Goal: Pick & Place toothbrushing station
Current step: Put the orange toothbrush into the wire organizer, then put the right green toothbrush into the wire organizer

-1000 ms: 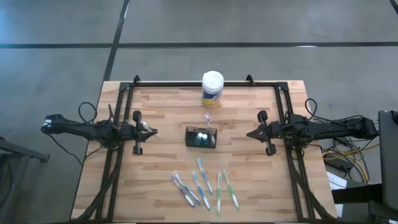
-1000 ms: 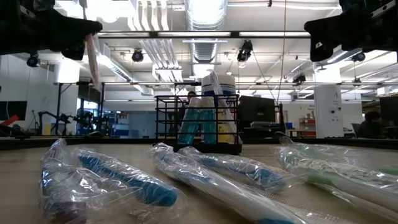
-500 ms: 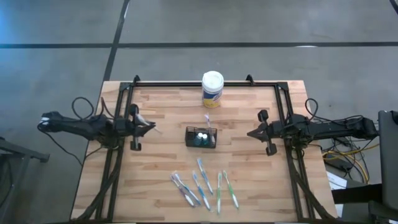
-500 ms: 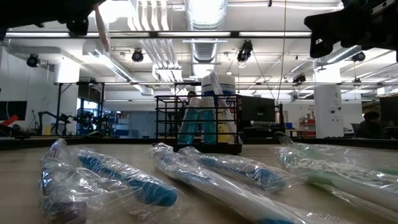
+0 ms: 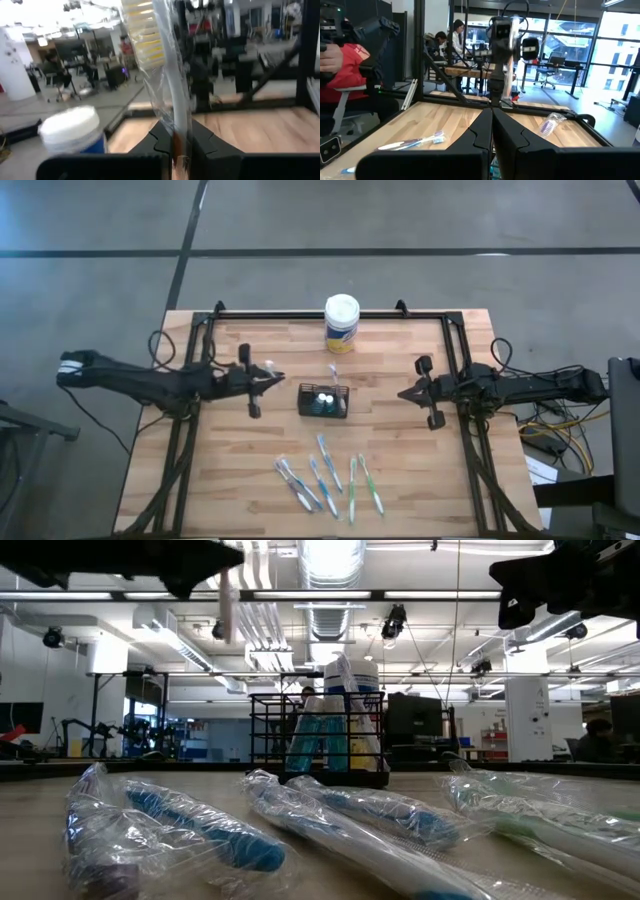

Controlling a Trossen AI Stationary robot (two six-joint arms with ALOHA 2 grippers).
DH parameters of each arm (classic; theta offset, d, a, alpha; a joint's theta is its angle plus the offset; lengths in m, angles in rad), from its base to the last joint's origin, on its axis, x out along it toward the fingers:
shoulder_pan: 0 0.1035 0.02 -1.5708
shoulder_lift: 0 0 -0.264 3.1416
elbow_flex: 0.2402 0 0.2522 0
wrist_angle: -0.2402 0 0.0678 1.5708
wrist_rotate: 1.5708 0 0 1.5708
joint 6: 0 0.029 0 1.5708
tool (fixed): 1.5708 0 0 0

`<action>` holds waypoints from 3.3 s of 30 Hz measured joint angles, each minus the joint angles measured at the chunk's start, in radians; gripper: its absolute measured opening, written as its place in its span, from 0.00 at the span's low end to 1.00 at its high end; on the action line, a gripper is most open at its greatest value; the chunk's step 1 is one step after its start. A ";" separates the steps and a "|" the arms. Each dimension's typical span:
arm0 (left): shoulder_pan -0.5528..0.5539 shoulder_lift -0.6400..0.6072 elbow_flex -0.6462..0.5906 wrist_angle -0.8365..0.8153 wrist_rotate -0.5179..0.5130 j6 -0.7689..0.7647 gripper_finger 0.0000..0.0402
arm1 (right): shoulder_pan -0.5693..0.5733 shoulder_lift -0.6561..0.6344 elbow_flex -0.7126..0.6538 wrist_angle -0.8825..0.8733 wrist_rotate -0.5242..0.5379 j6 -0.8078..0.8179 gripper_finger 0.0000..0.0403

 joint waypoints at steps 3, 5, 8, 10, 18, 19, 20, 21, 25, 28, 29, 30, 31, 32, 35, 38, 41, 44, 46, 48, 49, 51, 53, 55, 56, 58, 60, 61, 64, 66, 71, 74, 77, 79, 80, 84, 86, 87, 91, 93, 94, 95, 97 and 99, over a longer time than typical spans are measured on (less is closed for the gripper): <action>0.010 0.089 0.030 0.047 0.008 -0.003 0.06 | 0.000 0.001 0.000 0.013 0.012 -0.004 0.02; 0.012 0.149 0.043 0.080 0.013 0.002 0.06 | 0.000 0.001 0.000 0.018 0.012 -0.007 0.02; 0.019 0.235 0.053 0.195 0.019 0.022 0.06 | 0.000 0.002 0.000 0.017 0.012 -0.008 0.02; 0.030 0.297 0.050 0.285 0.019 0.027 0.06 | 0.000 0.005 -0.002 0.019 0.013 -0.009 0.02; 0.094 0.480 0.080 0.362 0.023 -0.041 0.06 | 0.000 0.016 -0.019 0.019 0.013 -0.007 0.02; 0.097 0.497 0.082 0.361 0.023 -0.045 0.06 | 0.000 0.016 -0.020 0.019 0.013 -0.007 0.02; 0.099 0.511 0.082 0.361 0.024 -0.045 0.06 | 0.000 0.016 -0.021 0.019 0.013 -0.007 0.02; 0.101 0.524 0.084 0.364 0.024 -0.044 0.06 | 0.000 0.016 -0.023 0.019 0.013 -0.007 0.02; 0.108 0.559 0.081 0.374 0.017 -0.044 0.06 | 0.000 0.014 -0.023 0.025 0.013 -0.003 0.02; 0.109 0.581 0.080 0.372 0.014 -0.044 0.06 | 0.000 0.014 -0.022 0.026 0.013 0.001 0.02; 0.109 0.588 0.080 0.373 0.015 -0.044 0.06 | 0.000 0.014 -0.022 0.027 0.013 0.002 0.02; 0.110 0.595 0.080 0.369 0.015 -0.044 0.06 | 0.000 0.014 -0.022 0.028 0.013 0.003 0.02; 0.111 0.604 0.080 0.368 0.015 -0.044 0.06 | 0.000 0.015 -0.022 0.028 0.013 0.003 0.02; 0.112 0.615 0.080 0.368 0.015 -0.045 0.06 | 0.000 0.015 -0.022 0.029 0.013 0.004 0.02; 0.113 0.642 0.080 0.362 0.015 -0.046 0.06 | 0.000 0.015 -0.022 0.032 0.013 0.003 0.02; 0.115 0.663 0.080 0.363 0.015 -0.048 0.06 | 0.000 0.015 -0.022 0.043 0.013 0.003 0.02; 0.116 0.671 0.079 0.361 0.015 -0.061 0.08 | 0.000 0.014 -0.022 0.047 0.013 0.003 0.02; 0.116 0.671 0.079 0.340 0.015 -0.065 0.10 | 0.000 0.014 -0.022 0.047 0.013 0.013 0.02; 0.115 0.670 0.079 0.313 0.016 -0.069 0.10 | 0.000 0.014 -0.022 0.047 0.013 0.020 0.02; 0.116 0.670 0.079 0.300 0.022 -0.079 0.11 | 0.000 0.014 -0.022 0.047 0.013 0.022 0.02; 0.116 0.670 0.079 0.294 0.025 -0.090 0.11 | 0.000 0.014 -0.022 0.048 0.013 0.023 0.02; 0.116 0.670 0.079 0.277 0.028 -0.115 0.12 | 0.000 0.014 -0.022 0.048 0.013 0.028 0.02; 0.116 0.670 0.079 0.259 0.057 -0.125 0.14 | 0.000 0.014 -0.022 0.051 0.013 0.042 0.02; 0.116 0.669 0.079 0.234 0.085 -0.125 0.18 | 0.000 0.015 -0.022 0.051 0.013 0.047 0.02; 0.118 0.669 0.079 0.220 0.095 -0.126 0.20 | 0.000 0.015 -0.022 0.051 0.013 0.048 0.02; 0.120 0.668 0.079 0.202 0.100 -0.132 0.26 | 0.000 0.015 -0.022 0.051 0.013 0.049 0.02; 0.122 0.666 0.079 0.196 0.100 -0.142 0.33 | 0.000 0.015 -0.022 0.051 0.013 0.049 0.02; 0.123 0.663 0.079 0.194 0.100 -0.146 0.36 | 0.000 0.015 -0.022 0.051 0.013 0.049 0.02; 0.123 0.636 0.079 0.165 0.104 -0.173 0.45 | 0.000 0.015 -0.022 0.051 0.013 0.048 0.02; 0.122 0.601 0.079 0.127 0.105 -0.182 0.50 | 0.000 0.015 -0.022 0.051 0.013 0.045 0.02; 0.123 0.484 0.079 0.033 0.103 -0.215 0.58 | 0.000 0.015 -0.022 0.051 0.013 0.039 0.02; 0.123 0.401 0.079 -0.048 0.103 -0.220 0.60 | 0.000 0.015 -0.022 0.067 0.013 0.016 0.02; 0.124 0.313 0.078 -0.130 0.101 -0.189 0.61 | 0.000 0.014 -0.022 0.096 0.013 -0.014 0.02; 0.124 0.254 0.078 -0.168 0.099 -0.164 0.61 | 0.000 0.015 -0.022 0.113 0.013 -0.032 0.02; 0.124 0.224 0.078 -0.185 0.098 -0.152 0.61 | 0.000 0.015 -0.022 0.121 0.013 -0.038 0.02; 0.123 0.105 0.078 -0.256 0.098 -0.127 0.61 | 0.000 0.015 -0.022 0.124 0.013 -0.041 0.02; 0.123 0.042 0.078 -0.305 0.098 -0.129 0.61 | 0.000 0.015 -0.022 0.120 0.013 -0.036 0.02; 0.123 0.011 0.078 -0.330 0.099 -0.139 0.61 | 0.000 0.016 -0.022 0.118 0.013 -0.033 0.02; 0.117 -0.123 0.078 -0.471 0.163 -0.219 0.60 | 0.000 0.016 -0.022 0.117 0.011 -0.003 0.02; 0.107 -0.192 0.078 -0.540 0.197 -0.263 0.59 | 0.000 0.015 -0.022 0.118 0.011 0.001 0.02; 0.099 -0.223 0.078 -0.568 0.203 -0.279 0.57 | 0.000 0.015 -0.022 0.117 0.011 0.001 0.02; 0.093 -0.256 0.078 -0.591 0.204 -0.283 0.55 | 0.000 0.015 -0.022 0.118 0.011 0.001 0.02; 0.082 -0.312 0.078 -0.629 0.205 -0.282 0.49 | 0.000 0.014 -0.022 0.117 0.010 0.001 0.02; 0.078 -0.358 0.078 -0.657 0.206 -0.277 0.42 | 0.000 0.014 -0.022 0.117 0.009 -0.003 0.02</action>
